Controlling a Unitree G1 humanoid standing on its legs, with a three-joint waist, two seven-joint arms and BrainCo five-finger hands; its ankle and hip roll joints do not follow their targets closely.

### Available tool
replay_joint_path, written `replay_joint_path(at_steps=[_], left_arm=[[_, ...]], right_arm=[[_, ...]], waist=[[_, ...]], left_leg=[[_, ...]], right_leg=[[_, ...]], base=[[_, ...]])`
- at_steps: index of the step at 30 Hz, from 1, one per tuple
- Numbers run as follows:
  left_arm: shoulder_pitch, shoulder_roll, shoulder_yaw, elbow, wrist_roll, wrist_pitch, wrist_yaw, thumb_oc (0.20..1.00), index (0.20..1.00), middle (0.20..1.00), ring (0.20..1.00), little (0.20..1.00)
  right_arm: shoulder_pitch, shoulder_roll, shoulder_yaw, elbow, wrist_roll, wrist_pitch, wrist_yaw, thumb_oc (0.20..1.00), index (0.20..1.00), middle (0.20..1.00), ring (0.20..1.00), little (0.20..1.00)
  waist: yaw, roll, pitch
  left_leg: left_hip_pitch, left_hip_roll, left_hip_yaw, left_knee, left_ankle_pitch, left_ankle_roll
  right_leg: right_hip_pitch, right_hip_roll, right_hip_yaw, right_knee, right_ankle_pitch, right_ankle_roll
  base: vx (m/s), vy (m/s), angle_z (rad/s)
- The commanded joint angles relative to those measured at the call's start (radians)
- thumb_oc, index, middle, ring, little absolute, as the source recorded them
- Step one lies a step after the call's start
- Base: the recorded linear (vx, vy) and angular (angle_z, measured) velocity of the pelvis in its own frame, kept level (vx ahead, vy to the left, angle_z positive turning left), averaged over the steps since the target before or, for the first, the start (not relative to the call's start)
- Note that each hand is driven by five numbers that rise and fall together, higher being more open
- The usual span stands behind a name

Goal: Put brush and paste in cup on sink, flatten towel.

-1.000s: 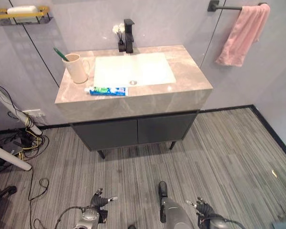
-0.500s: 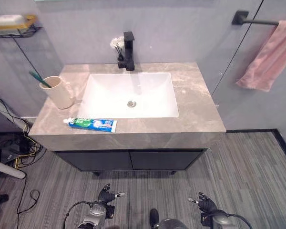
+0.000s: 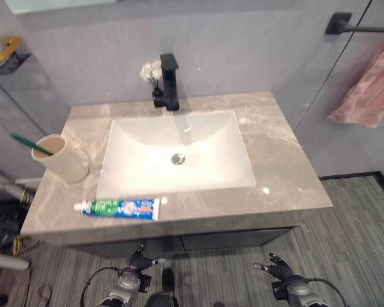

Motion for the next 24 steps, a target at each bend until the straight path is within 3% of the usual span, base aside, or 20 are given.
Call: replay_joint_path(at_steps=[1, 3, 6, 10, 13, 14, 17, 18, 22, 24], left_arm=[[0.007, 0.025, -0.001, -0.007, 0.048, -0.027, 0.009, 1.000, 1.000, 1.000, 1.000, 1.000], [0.001, 0.041, -0.007, -0.012, 0.061, -0.028, 0.002, 1.000, 1.000, 1.000, 1.000, 1.000], [0.011, 0.054, -0.011, -0.013, 0.086, -0.031, 0.001, 1.000, 1.000, 1.000, 1.000, 1.000], [0.013, 0.070, 0.001, 0.021, 0.109, -0.035, 0.010, 1.000, 1.000, 1.000, 1.000, 1.000], [0.017, 0.073, 0.002, 0.008, 0.107, -0.042, 0.017, 1.000, 1.000, 1.000, 1.000, 1.000], [0.033, 0.076, 0.017, -0.005, 0.099, -0.050, 0.025, 1.000, 1.000, 1.000, 1.000, 1.000], [0.038, 0.086, 0.017, -0.027, 0.096, -0.059, 0.031, 1.000, 1.000, 1.000, 1.000, 1.000], [0.036, 0.094, 0.008, -0.059, 0.108, -0.069, 0.039, 1.000, 1.000, 1.000, 1.000, 1.000], [0.062, 0.132, 0.016, -0.144, 0.142, -0.079, 0.042, 1.000, 1.000, 1.000, 1.000, 1.000], [0.081, 0.168, 0.018, -0.215, 0.170, -0.092, 0.047, 1.000, 1.000, 1.000, 1.000, 1.000]], right_arm=[[-0.023, -0.028, 0.002, -0.051, -0.032, -0.031, 0.014, 1.000, 1.000, 1.000, 1.000, 1.000], [-0.045, -0.031, 0.032, -0.092, -0.053, -0.035, 0.017, 1.000, 1.000, 1.000, 1.000, 1.000], [-0.057, -0.039, 0.064, -0.137, -0.090, -0.040, 0.015, 1.000, 1.000, 1.000, 1.000, 1.000], [-0.095, -0.038, 0.137, -0.178, -0.146, -0.044, 0.024, 1.000, 1.000, 1.000, 1.000, 1.000], [-0.111, -0.049, 0.153, -0.173, -0.153, -0.049, 0.018, 1.000, 1.000, 1.000, 1.000, 1.000], [-0.114, -0.067, 0.150, -0.175, -0.150, -0.053, 0.018, 1.000, 1.000, 1.000, 1.000, 1.000], [-0.119, -0.081, 0.141, -0.147, -0.146, -0.054, 0.012, 1.000, 1.000, 1.000, 1.000, 1.000], [-0.136, -0.096, 0.124, -0.103, -0.148, -0.053, 0.003, 1.000, 1.000, 1.000, 1.000, 1.000], [-0.110, -0.115, 0.059, -0.055, -0.155, -0.052, -0.020, 1.000, 1.000, 1.000, 1.000, 1.000], [-0.090, -0.117, 0.027, -0.043, -0.129, -0.052, -0.023, 1.000, 1.000, 1.000, 1.000, 1.000]], waist=[[0.055, 0.007, -0.034], [0.053, 0.015, -0.004], [0.058, 0.019, 0.015], [0.080, 0.004, 0.028], [0.099, -0.005, 0.044], [0.112, 0.001, 0.053], [0.123, 0.012, 0.065], [0.132, 0.013, 0.083], [0.114, 0.012, 0.067], [0.109, 0.019, 0.055]], left_leg=[[-0.029, -0.038, 0.011, 0.101, -0.061, 0.031], [-0.029, -0.040, -0.001, 0.099, -0.058, 0.040], [-0.026, -0.041, -0.005, 0.089, -0.062, 0.044], [-0.010, -0.022, -0.020, 0.055, -0.053, 0.019], [-0.050, -0.015, -0.047, 0.056, -0.018, -0.009], [-0.072, -0.010, -0.067, 0.051, 0.011, -0.036], [-0.099, -0.007, -0.113, 0.038, 0.048, -0.062], [-0.116, -0.016, -0.177, 0.049, 0.047, -0.079], [-0.058, 0.050, -0.121, 0.072, -0.007, -0.075], [-0.008, 0.064, -0.149, 0.094, -0.037, -0.082]], right_leg=[[-0.136, -0.127, 0.036, 0.227, 0.197, 0.093], [-0.197, -0.103, 0.055, 0.308, 0.228, 0.091], [-0.222, -0.096, 0.028, 0.325, 0.218, 0.088], [-0.226, -0.080, -0.051, 0.117, 0.122, 0.066], [-0.194, -0.064, -0.065, 0.031, 0.117, 0.051], [-0.177, -0.057, -0.097, -0.013, 0.127, 0.042], [-0.179, -0.046, -0.112, -0.029, 0.132, 0.035], [-0.197, -0.053, -0.122, -0.019, 0.141, 0.032], [-0.232, -0.097, -0.170, 0.000, 0.155, 0.037], [-0.246, -0.110, -0.175, 0.016, 0.155, 0.039]], base=[[0.17, 0.301, 0.12], [0.04, 0.200, -0.06], [0.00, 0.050, 0.14], [0.01, -0.103, -0.01], [-0.11, -0.221, 0.37], [-0.08, -0.190, 0.57], [-0.13, -0.141, 0.24], [-0.23, -0.122, 0.29], [-0.14, 0.007, 0.57], [-0.07, 0.068, 0.43]])
